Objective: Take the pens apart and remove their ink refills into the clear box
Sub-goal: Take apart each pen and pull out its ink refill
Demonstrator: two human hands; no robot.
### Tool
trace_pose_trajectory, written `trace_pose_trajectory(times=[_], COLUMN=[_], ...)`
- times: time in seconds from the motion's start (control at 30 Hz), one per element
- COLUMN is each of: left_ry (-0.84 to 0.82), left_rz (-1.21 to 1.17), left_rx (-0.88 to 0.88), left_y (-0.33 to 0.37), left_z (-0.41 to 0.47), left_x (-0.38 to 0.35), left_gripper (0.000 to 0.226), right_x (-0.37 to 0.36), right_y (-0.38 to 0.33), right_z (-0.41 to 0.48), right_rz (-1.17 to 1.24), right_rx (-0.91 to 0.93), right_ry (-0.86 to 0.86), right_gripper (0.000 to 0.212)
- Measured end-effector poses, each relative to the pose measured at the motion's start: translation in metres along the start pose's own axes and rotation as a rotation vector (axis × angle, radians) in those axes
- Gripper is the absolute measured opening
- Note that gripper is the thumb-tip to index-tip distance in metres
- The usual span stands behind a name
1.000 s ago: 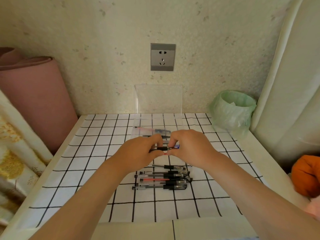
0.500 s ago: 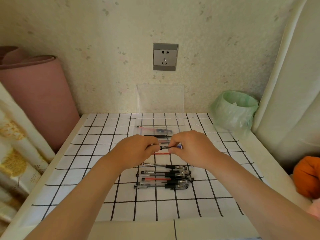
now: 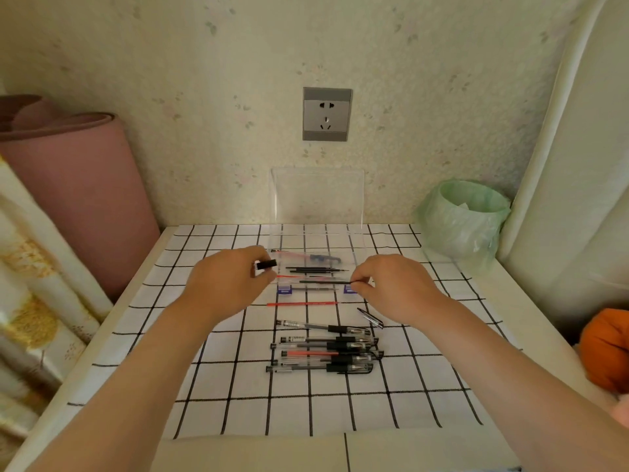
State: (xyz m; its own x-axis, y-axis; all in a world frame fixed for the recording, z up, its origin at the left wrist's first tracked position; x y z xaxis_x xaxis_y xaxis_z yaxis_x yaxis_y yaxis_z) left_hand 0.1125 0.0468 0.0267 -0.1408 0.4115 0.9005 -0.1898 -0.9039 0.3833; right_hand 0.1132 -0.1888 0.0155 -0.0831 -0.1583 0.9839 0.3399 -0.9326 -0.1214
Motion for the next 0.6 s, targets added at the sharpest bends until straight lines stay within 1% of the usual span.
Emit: trace_pose_trajectory(times=[0.07,0.1,0.17,0.27,0.37,0.47,0.6], left_ry=[0.029,0.039,0.036,-0.012,-0.037,-0.016,-0.071], left_rz=[-0.080,-0.083,-0.062,-0.062,-0.061,-0.021,0.023], left_rx=[-0.157,-0.235,-0.308,-0.277,-0.248,-0.230,-0.171], left_y=[0.026,0.039,0.053,0.056,0.056,0.051,0.034], left_z=[-0.005,-0.008,-0.011,-0.009,-0.007,-0.005,-0.004], left_x=[-0.007,-0.011,-0.017,-0.023,-0.025,-0.026,-0.044], left_gripper=[0.017,0.019,0.021,0.018,0.017,0.016,0.021], right_x=[-0.002,-0.002,-0.001,0.001,0.004,0.004,0.000], right_y=[-0.012,-0.017,-0.023,-0.027,-0.027,-0.023,-0.002], right_z=[-0.002,-0.003,-0.003,-0.002,-0.003,-0.001,0.004], right_rz=[0.039,0.049,0.062,0.062,0.048,-0.065,-0.088], right_rx=[0.040,0.057,0.077,0.090,0.096,0.108,0.013], right_ry=[0.000,0.005,0.030,0.078,0.081,0.053,0.011], right_gripper=[0.018,0.018,0.017,0.016,0.018,0.024,0.022])
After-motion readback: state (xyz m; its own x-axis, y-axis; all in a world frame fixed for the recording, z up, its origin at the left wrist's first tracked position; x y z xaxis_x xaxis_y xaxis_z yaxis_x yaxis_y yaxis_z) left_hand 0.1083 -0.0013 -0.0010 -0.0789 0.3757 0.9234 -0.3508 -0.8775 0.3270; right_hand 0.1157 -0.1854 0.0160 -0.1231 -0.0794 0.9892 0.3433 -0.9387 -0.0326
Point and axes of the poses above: each hand's wrist, its own z-axis towards the middle knuckle, its own x-axis out of the back of the hand, y = z × x, the point moved 8 cm from there along z, towards the middle knuckle, and after that the axes turned 7 degrees about -z, right-handed, at the moved point
